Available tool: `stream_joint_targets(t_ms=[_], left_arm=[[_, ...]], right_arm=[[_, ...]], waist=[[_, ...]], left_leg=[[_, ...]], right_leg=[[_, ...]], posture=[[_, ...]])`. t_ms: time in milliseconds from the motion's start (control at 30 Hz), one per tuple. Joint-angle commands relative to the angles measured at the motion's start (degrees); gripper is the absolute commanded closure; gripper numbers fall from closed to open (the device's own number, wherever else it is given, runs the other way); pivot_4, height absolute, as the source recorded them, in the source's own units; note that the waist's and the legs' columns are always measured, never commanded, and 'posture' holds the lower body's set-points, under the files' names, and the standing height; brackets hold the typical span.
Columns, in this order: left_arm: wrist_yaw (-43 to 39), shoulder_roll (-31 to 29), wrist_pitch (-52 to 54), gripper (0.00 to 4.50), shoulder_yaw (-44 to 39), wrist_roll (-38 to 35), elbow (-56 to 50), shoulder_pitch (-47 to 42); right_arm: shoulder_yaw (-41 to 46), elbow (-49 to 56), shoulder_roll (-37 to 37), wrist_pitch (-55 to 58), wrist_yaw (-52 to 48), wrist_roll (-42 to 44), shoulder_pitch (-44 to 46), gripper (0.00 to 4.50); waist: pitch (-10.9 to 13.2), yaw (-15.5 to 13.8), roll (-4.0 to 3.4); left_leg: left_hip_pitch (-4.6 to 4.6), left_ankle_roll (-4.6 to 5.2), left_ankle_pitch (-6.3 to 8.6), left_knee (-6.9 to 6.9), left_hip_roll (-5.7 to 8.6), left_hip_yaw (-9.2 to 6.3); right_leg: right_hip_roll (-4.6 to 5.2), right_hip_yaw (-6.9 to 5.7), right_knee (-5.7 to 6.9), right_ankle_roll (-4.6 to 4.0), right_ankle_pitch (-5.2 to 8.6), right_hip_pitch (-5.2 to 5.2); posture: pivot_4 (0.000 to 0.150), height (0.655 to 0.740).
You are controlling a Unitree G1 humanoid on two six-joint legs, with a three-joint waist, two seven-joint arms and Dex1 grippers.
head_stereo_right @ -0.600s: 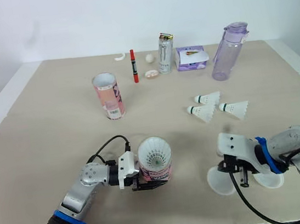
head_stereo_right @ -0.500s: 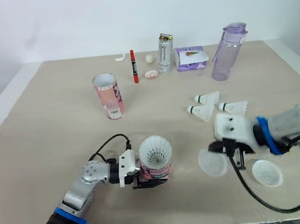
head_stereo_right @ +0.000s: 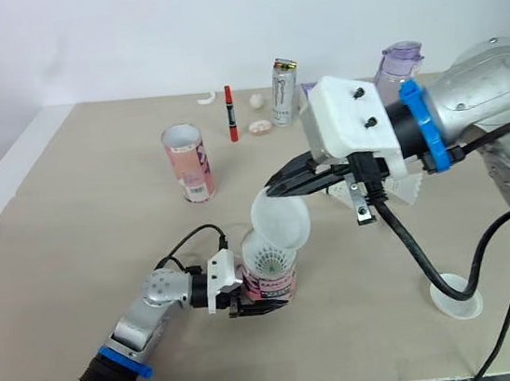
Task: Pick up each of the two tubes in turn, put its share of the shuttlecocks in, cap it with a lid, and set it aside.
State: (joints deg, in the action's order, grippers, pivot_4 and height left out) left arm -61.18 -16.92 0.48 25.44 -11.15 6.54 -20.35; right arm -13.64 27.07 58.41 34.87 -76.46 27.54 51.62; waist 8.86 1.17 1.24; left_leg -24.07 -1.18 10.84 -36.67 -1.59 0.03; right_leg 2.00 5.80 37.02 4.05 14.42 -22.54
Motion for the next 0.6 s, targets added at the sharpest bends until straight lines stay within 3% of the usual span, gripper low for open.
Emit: stream_joint_targets(t_ms=[33, 600], left_arm=[[2.3, -1.4, 2.7, 1.70, 1.1, 4.7, 4.7, 1.3], [3.3, -1.7, 3.0, 1.70, 0.5, 4.6, 4.9, 1.5]], right_arm=[[-1.0, -1.0, 0.1, -3.8, -1.9, -3.6, 0.7, 4.39], [-2.7, -1.4, -1.3, -8.9, -4.8, -7.7, -0.1, 4.39]], waist=[[0.0, 0.0, 0.00], [0.0, 0.0, 0.01]], left_leg=[[0.00, 0.01, -0.01, 0.00, 0.00, 0.00], [-0.01, 0.01, -0.01, 0.00, -0.01, 0.00]], right_leg=[[0.00, -0.01, 0.00, 0.00, 0.00, -0.01], [0.01, -0.02, 0.00, 0.00, 0.00, -0.01]], posture=[[0.150, 0.7400], [0.150, 0.7400]])
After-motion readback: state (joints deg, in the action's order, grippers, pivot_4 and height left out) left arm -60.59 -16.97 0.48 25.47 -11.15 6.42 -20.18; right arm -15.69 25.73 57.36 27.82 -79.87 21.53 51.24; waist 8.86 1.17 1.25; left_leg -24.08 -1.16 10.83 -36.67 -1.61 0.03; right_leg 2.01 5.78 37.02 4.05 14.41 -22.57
